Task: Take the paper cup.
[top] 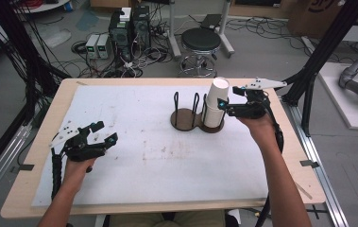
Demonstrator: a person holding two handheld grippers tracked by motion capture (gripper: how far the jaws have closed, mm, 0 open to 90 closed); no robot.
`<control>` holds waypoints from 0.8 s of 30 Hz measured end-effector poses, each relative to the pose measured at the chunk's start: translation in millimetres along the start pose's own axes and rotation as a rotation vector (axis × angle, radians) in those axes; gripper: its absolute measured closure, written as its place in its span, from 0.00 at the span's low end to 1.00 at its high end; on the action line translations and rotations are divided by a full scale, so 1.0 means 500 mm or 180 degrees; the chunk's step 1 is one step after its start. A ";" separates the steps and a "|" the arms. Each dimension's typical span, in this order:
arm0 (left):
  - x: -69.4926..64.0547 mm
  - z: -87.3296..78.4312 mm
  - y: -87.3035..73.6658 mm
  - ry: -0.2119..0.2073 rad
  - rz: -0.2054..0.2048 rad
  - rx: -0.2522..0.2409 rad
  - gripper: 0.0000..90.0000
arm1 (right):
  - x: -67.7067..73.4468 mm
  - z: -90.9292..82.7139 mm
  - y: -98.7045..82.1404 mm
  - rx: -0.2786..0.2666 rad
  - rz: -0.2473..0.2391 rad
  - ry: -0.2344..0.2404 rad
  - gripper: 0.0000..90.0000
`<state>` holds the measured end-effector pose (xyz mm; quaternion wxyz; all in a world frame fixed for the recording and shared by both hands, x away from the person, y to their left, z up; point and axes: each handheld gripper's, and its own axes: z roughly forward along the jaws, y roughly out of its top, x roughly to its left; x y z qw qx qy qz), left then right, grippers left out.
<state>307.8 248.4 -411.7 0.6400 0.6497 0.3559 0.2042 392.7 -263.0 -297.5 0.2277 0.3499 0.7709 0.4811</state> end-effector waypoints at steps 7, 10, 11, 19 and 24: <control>0.000 0.003 -0.001 0.0000 0.0012 0.0036 0.20 | -0.015 0.017 0.015 0.0038 0.0026 -0.0062 0.23; -0.001 0.004 -0.002 -0.0013 0.0001 0.0035 0.20 | -0.023 0.032 0.022 0.0119 0.0052 -0.0104 0.23; -0.001 0.004 -0.002 -0.0023 -0.0008 0.0036 0.20 | -0.023 0.032 0.022 0.0119 0.0052 -0.0104 0.23; 0.001 0.005 -0.002 -0.0035 -0.0021 0.0039 0.20 | -0.045 0.067 0.024 0.0207 0.0186 -0.0135 0.23; 0.001 0.006 -0.003 -0.0042 -0.0012 0.0050 0.20 | -0.054 0.086 0.021 0.0241 0.0260 -0.0132 0.23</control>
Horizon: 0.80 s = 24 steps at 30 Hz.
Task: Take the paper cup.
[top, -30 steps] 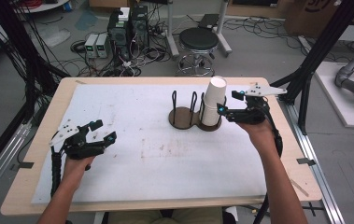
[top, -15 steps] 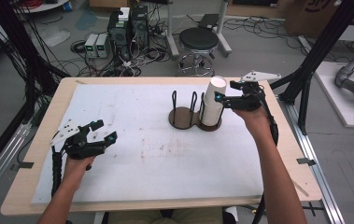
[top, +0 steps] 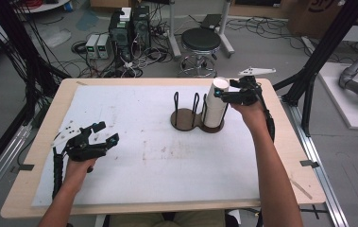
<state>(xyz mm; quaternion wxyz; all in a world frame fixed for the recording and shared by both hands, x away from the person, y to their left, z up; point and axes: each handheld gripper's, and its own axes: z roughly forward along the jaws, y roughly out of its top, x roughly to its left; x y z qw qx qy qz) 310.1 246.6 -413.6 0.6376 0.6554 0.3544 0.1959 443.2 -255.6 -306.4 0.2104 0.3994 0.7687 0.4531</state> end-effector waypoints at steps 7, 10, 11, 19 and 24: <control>0.000 0.001 -0.001 -0.0013 -0.0011 0.0007 0.20 | 0.003 0.014 0.001 -0.0020 -0.0034 -0.0009 0.27; 0.001 0.002 -0.001 -0.0017 -0.0015 0.0018 0.20 | 0.009 0.015 0.007 -0.0048 -0.0146 -0.0021 0.31; 0.001 0.002 -0.002 -0.0019 -0.0023 0.0022 0.20 | 0.010 0.015 0.009 -0.0030 -0.0125 -0.0027 0.31; 0.002 0.002 -0.002 -0.0020 -0.0026 0.0029 0.20 | 0.009 0.017 0.020 -0.0008 -0.0125 -0.0068 0.37; 0.003 0.003 -0.002 -0.0019 -0.0037 0.0031 0.20 | 0.009 0.018 0.029 0.0039 -0.0120 -0.0061 0.38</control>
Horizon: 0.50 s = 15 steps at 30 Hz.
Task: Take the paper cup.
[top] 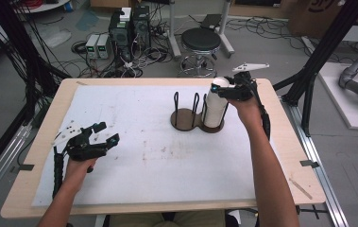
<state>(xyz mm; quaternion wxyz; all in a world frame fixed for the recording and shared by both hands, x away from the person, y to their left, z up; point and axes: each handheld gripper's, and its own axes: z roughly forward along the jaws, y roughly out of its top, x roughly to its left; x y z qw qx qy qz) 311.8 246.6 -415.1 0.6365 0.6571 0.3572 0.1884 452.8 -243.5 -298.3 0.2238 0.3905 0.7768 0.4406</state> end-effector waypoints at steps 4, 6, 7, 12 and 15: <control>0.001 0.000 0.000 0.0005 0.0002 0.0010 0.20 | -0.003 -0.003 0.001 0.0008 0.0038 0.0012 0.39; 0.001 0.000 0.000 0.0010 -0.0003 0.0013 0.20 | -0.004 -0.004 0.001 0.0005 0.0045 0.0015 0.39; 0.001 0.000 0.000 0.0010 0.0010 0.0020 0.20 | -0.004 -0.006 0.002 0.0003 0.0057 0.0019 0.39; 0.001 0.000 0.000 0.0013 0.0012 0.0016 0.20 | -0.004 -0.014 0.009 -0.0068 0.0050 0.0034 0.39; 0.001 0.000 0.000 0.0007 0.0008 0.0010 0.20 | 0.000 -0.024 0.019 -0.0127 0.0031 0.0032 0.39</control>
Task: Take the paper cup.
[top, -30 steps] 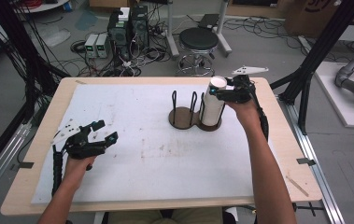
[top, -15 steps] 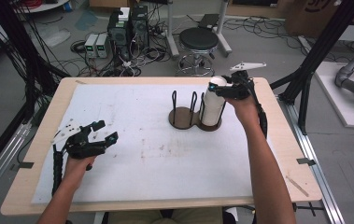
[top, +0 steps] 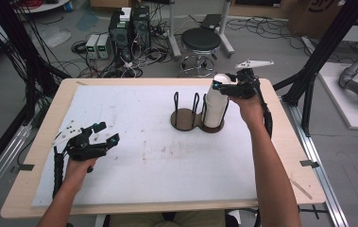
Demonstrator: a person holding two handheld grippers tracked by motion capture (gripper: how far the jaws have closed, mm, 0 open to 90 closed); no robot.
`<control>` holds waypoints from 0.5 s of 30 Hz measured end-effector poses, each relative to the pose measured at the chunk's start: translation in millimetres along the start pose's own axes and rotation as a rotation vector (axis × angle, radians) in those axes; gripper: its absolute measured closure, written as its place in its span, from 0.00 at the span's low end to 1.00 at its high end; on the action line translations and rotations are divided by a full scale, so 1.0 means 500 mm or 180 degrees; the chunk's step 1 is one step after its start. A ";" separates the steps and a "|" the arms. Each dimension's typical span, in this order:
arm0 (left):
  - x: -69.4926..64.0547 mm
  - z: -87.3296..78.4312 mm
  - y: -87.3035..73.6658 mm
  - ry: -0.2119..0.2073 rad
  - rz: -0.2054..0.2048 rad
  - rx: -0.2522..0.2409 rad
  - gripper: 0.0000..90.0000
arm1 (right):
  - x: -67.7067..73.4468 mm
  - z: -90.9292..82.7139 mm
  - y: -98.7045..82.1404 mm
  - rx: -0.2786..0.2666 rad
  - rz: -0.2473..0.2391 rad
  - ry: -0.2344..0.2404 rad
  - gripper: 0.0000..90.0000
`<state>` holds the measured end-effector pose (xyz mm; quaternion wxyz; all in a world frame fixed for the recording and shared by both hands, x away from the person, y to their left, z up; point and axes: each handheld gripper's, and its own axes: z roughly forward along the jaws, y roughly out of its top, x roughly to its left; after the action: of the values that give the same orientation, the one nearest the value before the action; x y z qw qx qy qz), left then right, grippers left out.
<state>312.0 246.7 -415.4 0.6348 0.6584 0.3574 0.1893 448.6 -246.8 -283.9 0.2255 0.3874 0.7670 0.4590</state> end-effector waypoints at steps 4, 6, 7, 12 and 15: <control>-0.001 0.000 0.000 -0.0004 -0.0001 -0.0004 0.20 | 0.004 -0.010 0.015 -0.0035 -0.0033 -0.0009 0.40; -0.001 0.000 0.000 -0.0004 0.0001 -0.0006 0.20 | 0.006 -0.013 0.020 -0.0062 -0.0044 -0.0014 0.40; -0.001 0.000 0.000 -0.0006 -0.0005 -0.0011 0.20 | 0.008 -0.016 0.024 -0.0077 -0.0053 -0.0012 0.40; 0.000 0.000 0.000 -0.0005 -0.0015 -0.0015 0.20 | 0.010 -0.027 0.038 -0.0127 -0.0056 -0.0054 0.40; 0.000 0.000 0.000 -0.0008 -0.0014 -0.0015 0.20 | 0.009 -0.037 0.042 -0.0182 -0.0040 -0.0057 0.40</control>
<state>311.9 246.7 -415.5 0.6372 0.6564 0.3576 0.1879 441.3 -247.0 -256.7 0.2461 0.3801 0.7540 0.4758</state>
